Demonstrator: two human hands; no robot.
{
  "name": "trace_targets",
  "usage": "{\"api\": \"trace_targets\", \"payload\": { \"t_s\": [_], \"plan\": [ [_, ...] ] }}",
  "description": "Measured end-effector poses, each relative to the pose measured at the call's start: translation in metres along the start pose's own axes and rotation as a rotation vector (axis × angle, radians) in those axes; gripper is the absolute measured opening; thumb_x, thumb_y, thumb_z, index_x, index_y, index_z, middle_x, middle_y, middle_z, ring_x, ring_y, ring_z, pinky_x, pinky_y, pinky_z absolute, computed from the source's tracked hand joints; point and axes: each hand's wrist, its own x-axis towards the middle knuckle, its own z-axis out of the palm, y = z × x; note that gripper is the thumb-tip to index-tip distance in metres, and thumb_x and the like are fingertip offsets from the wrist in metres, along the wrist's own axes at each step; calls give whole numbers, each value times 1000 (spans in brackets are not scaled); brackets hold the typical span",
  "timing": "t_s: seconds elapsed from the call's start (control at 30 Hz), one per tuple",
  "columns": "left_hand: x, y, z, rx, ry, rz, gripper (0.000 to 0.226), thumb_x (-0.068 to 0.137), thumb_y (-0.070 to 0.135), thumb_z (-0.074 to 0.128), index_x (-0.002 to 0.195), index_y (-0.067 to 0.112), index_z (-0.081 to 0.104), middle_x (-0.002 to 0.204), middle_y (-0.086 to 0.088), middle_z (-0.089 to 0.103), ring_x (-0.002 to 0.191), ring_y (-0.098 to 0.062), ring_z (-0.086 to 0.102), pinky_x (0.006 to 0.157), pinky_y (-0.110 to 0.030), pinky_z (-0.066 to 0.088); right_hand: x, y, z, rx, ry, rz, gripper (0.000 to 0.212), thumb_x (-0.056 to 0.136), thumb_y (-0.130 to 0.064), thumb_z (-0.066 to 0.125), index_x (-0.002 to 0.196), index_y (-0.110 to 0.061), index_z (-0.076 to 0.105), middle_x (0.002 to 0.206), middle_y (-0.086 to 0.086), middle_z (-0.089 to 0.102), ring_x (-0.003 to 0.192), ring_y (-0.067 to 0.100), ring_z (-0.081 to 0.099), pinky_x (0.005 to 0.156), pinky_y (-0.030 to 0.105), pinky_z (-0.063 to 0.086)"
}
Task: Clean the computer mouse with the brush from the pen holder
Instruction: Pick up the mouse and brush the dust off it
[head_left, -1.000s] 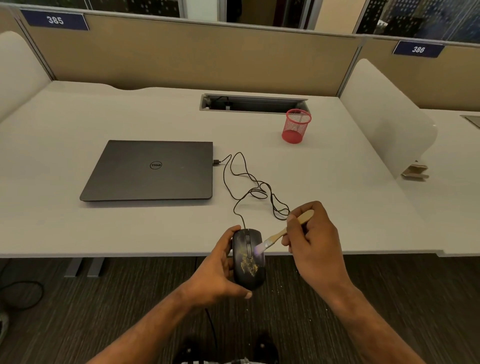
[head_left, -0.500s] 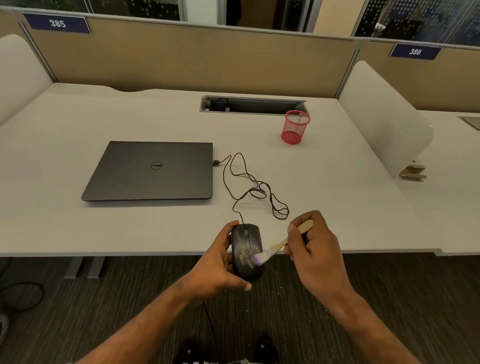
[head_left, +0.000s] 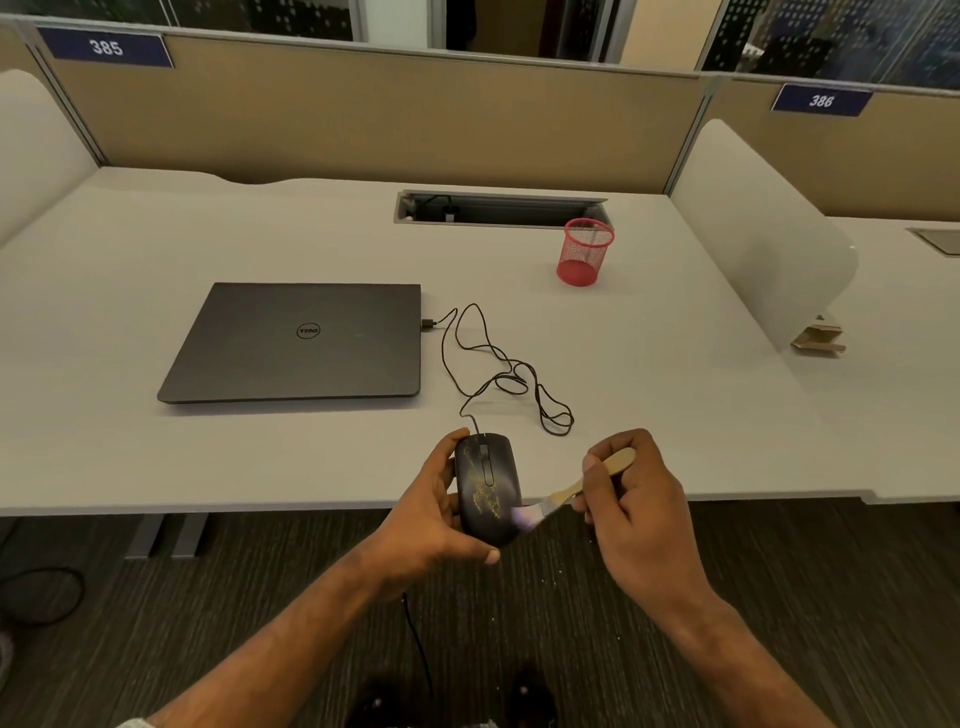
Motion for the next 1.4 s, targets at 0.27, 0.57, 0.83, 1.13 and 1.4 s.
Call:
{"api": "trace_targets", "payload": {
  "t_s": [0.27,0.57,0.83,1.13,1.4],
  "plan": [
    [1,2,1,15,-3,-1,123,51,-8,88,140,54,31,147,15,39,123,-10,61,92,-41,58,1,-6,3,108,66,-68,18,91,-43,47,96,-27,51,81,-3,65,66,17,67,56,31,57],
    [-1,5,-5,35,7,12,121,53,-8,88,139,57,32,145,18,39,120,-5,62,90,-39,59,1,12,-7,109,84,-10,26,92,-37,48,112,-22,54,81,-4,70,73,12,69,62,26,58],
    [1,4,-1,83,-24,10,125,57,-11,87,142,57,26,143,23,36,118,3,62,89,-35,58,17,12,-1,288,200,35,17,96,-21,53,105,-12,64,84,4,74,72,21,71,59,31,58],
    [0,3,-3,87,-73,-34,138,59,-12,85,155,46,5,137,27,34,112,11,62,87,-28,58,17,14,5,285,139,-47,23,95,-28,50,107,-12,63,88,1,72,79,21,72,60,30,59],
    [-1,4,7,52,-97,-24,136,59,-9,86,156,40,4,141,27,33,120,4,60,89,-28,56,11,30,40,321,95,78,22,95,-29,49,108,-25,67,97,-2,72,95,17,70,74,43,62]
  ]
}}
